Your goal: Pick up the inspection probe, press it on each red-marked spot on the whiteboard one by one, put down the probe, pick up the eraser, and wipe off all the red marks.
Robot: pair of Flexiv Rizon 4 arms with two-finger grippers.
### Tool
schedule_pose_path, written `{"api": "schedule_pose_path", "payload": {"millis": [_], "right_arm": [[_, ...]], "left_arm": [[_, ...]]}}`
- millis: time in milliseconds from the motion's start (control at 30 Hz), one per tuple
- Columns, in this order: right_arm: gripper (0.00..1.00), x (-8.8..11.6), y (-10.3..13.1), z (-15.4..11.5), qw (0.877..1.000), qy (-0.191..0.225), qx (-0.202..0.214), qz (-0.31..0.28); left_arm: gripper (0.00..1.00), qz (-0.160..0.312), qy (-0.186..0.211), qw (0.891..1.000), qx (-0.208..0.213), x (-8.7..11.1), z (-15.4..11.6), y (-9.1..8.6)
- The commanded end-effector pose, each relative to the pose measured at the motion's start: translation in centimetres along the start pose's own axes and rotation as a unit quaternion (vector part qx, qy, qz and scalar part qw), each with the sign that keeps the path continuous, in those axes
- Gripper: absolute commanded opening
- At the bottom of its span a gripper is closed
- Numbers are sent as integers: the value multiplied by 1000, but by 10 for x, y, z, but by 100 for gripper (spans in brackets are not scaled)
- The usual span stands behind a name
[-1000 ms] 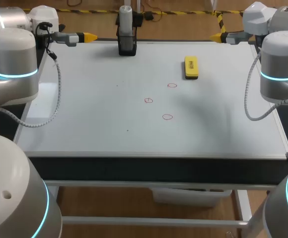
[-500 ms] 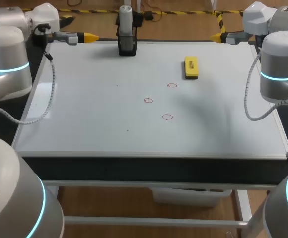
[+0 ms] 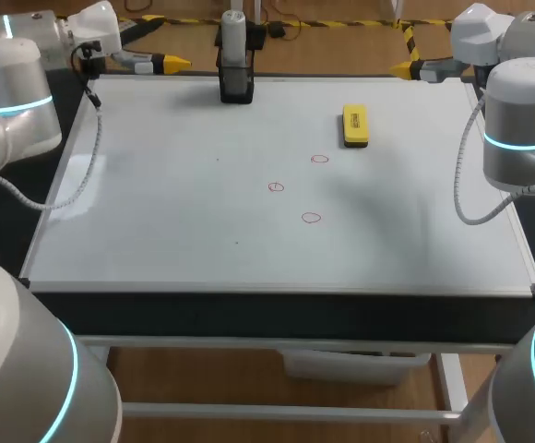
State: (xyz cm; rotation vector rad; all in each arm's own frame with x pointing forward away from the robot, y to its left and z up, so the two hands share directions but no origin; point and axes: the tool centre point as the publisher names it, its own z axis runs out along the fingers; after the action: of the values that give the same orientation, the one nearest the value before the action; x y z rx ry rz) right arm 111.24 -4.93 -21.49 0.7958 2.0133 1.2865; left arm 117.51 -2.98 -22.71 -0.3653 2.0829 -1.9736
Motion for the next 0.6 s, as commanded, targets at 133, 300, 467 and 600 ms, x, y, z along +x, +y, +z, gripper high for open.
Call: {"api": "schedule_pose_path", "payload": {"millis": [133,300,467,600], "right_arm": [[100,0,0,0,1000,0,-1,0],[100,0,0,0,1000,0,-1,0],[100,0,0,0,1000,0,-1,0],[100,0,0,0,1000,0,-1,0]], "left_arm": [[100,-2,193,981,13,-46,43,14],[100,-7,221,975,27,-54,67,17],[100,-12,233,972,28,-56,92,20],[100,-13,245,969,29,-52,110,19]]}}
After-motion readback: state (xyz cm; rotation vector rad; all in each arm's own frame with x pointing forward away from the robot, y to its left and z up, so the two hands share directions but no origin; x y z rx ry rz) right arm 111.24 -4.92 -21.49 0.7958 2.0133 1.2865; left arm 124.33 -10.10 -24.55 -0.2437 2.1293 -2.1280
